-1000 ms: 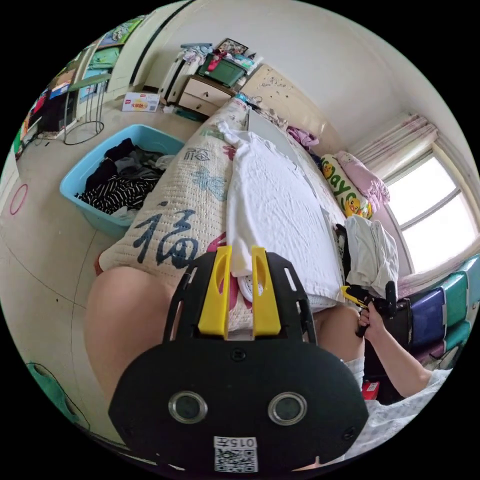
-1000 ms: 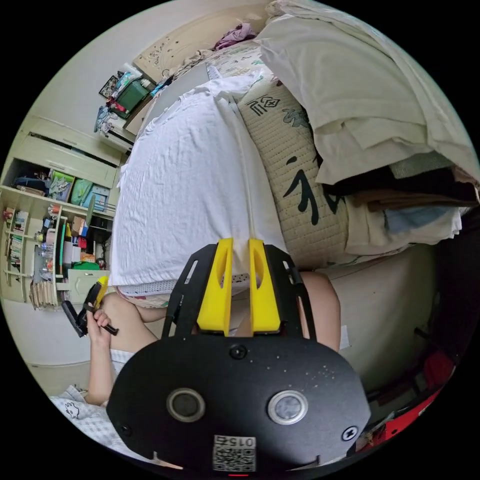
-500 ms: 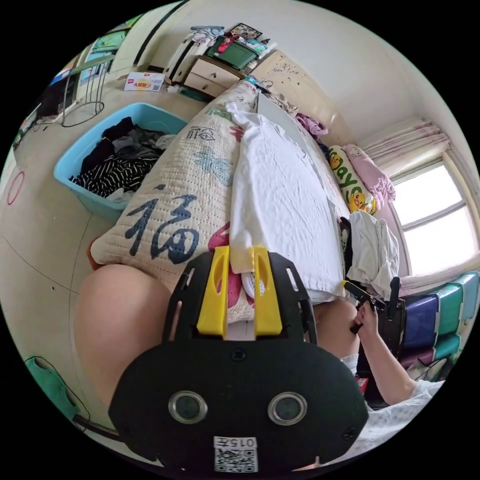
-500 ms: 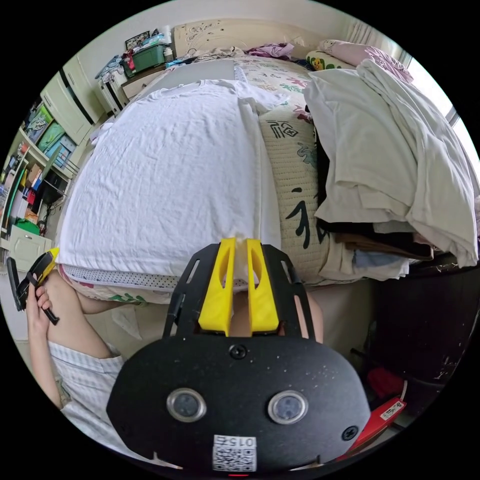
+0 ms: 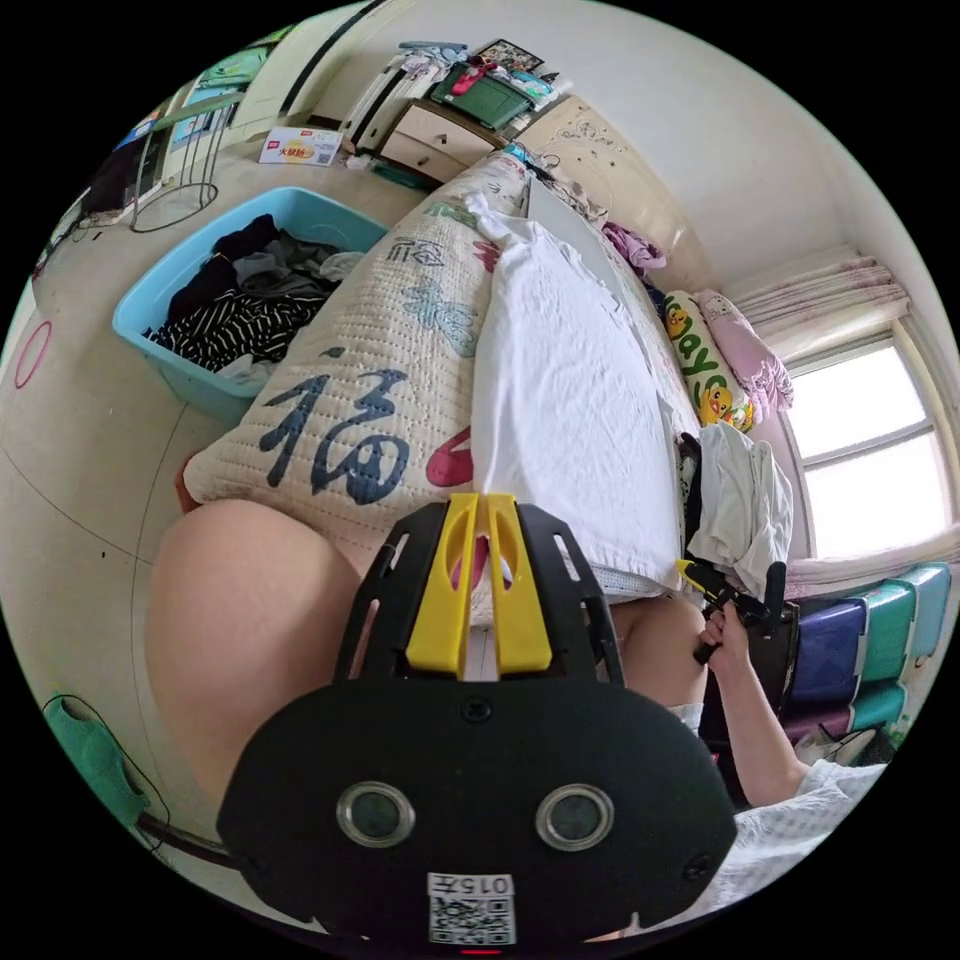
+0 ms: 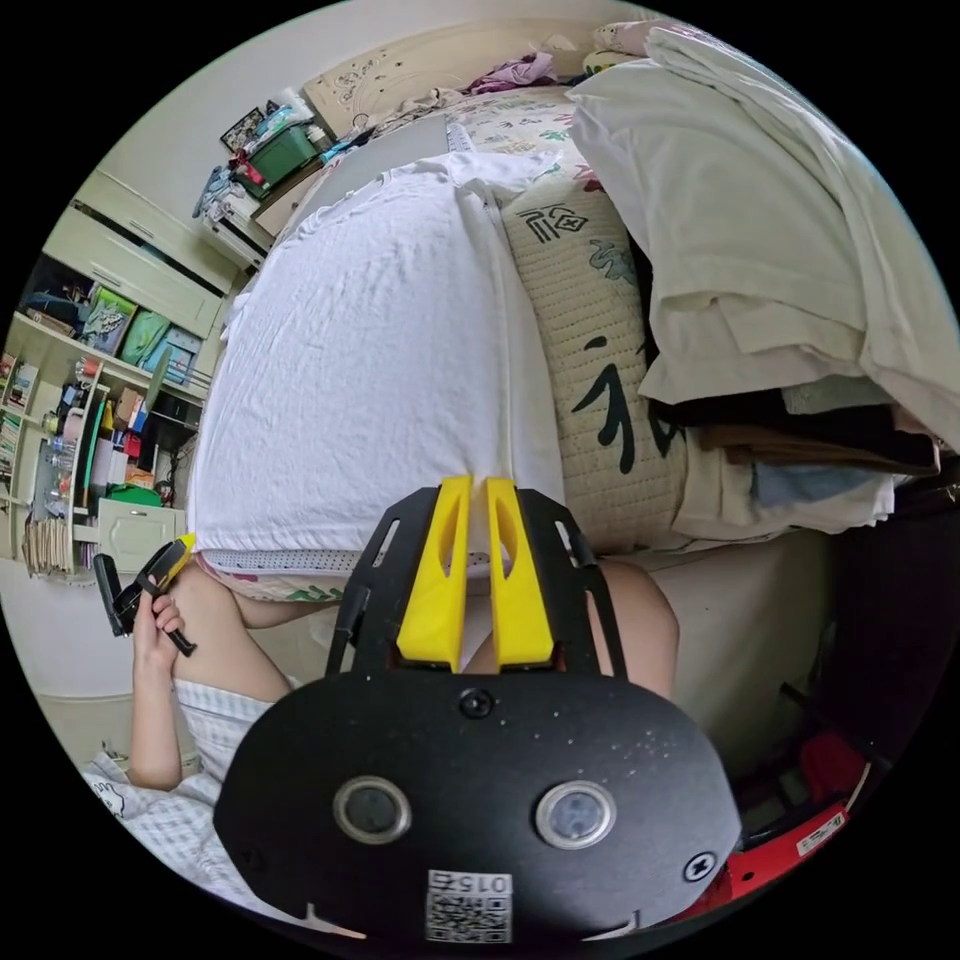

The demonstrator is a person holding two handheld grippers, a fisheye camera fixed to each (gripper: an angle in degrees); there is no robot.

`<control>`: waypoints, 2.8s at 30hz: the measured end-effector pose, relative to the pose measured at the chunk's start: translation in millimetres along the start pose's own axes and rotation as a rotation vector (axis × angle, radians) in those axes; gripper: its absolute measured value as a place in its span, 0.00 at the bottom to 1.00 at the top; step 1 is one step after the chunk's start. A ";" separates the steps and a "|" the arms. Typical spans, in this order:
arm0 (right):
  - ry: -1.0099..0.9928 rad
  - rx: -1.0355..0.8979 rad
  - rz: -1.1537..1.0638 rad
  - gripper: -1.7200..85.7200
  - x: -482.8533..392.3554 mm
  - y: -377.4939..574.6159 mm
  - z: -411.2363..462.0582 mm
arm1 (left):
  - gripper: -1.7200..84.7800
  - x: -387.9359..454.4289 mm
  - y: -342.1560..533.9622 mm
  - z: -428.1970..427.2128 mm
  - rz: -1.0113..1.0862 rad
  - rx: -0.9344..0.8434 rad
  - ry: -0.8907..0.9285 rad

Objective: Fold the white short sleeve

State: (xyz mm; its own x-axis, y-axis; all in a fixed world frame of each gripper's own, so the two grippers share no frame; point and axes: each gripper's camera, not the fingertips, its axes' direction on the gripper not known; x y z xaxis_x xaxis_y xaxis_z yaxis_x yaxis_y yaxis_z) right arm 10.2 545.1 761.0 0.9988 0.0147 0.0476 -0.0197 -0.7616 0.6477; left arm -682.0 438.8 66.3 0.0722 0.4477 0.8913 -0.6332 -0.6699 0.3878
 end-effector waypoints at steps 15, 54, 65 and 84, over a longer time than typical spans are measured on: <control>-0.043 -0.009 -0.035 0.06 32.1 1.8 8.2 | 0.01 10.7 -4.9 -26.5 0.021 -0.004 -0.019; -0.691 0.182 0.256 0.01 226.8 65.4 56.4 | 0.01 97.7 16.7 -297.2 -0.332 0.627 0.770; -0.461 0.296 0.094 0.02 195.6 23.7 48.9 | 0.02 243.6 -160.9 -294.9 -0.079 0.269 0.538; -0.357 0.304 0.183 0.11 197.4 -232.6 178.0 | 0.13 674.9 -430.8 -170.0 0.693 -0.300 0.022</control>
State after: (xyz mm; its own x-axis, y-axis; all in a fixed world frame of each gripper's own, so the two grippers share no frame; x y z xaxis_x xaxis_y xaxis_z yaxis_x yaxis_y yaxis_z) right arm 220.0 609.8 484.4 0.9345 -0.3188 -0.1585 -0.2346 -0.8863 0.3994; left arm -491.5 1130.3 460.7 -0.4328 -0.0036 0.9015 -0.7106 -0.6140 -0.3436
